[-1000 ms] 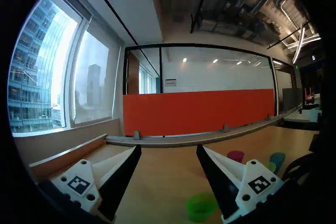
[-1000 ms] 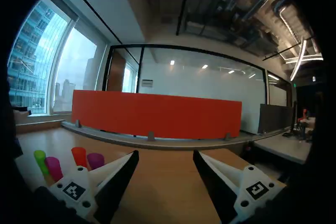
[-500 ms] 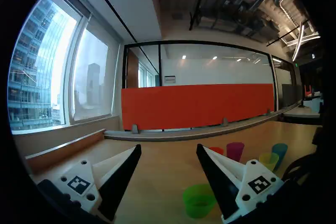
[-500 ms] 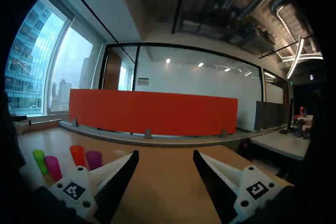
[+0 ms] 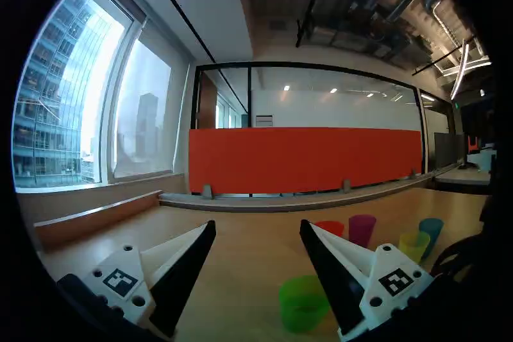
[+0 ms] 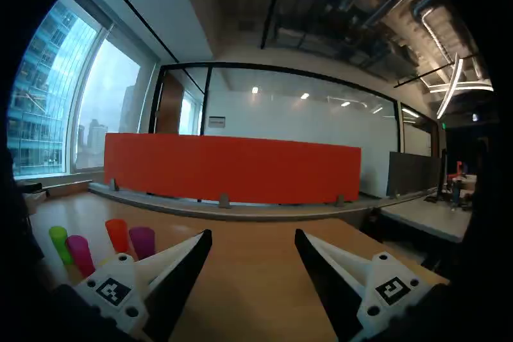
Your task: Pour water
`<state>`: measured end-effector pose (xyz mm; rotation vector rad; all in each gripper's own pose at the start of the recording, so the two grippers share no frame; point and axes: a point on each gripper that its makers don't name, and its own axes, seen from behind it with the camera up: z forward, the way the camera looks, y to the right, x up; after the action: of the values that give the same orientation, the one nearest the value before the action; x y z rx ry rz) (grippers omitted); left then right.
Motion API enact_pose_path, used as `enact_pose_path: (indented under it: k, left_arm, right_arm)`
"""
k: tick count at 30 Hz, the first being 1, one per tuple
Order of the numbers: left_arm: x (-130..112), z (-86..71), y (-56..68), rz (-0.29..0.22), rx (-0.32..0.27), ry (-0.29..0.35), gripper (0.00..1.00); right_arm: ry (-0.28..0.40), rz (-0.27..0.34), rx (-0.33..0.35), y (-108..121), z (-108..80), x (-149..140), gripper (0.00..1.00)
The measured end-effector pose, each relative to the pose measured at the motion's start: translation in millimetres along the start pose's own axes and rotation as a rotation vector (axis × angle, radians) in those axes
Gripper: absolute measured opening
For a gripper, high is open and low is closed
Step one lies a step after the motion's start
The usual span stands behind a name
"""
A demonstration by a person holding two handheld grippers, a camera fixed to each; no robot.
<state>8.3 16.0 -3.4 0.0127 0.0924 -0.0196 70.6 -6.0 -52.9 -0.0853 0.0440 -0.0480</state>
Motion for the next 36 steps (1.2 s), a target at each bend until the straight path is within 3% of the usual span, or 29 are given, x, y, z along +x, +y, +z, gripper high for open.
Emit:
enact_pose_path:
  k: [36]
  left_arm:
    - [-34.3,7.0,-2.2,-0.003,-0.011,-0.056,0.98]
  right_arm:
    - [-0.002,0.005,-0.008,1.9,-0.1,0.2,1.00]
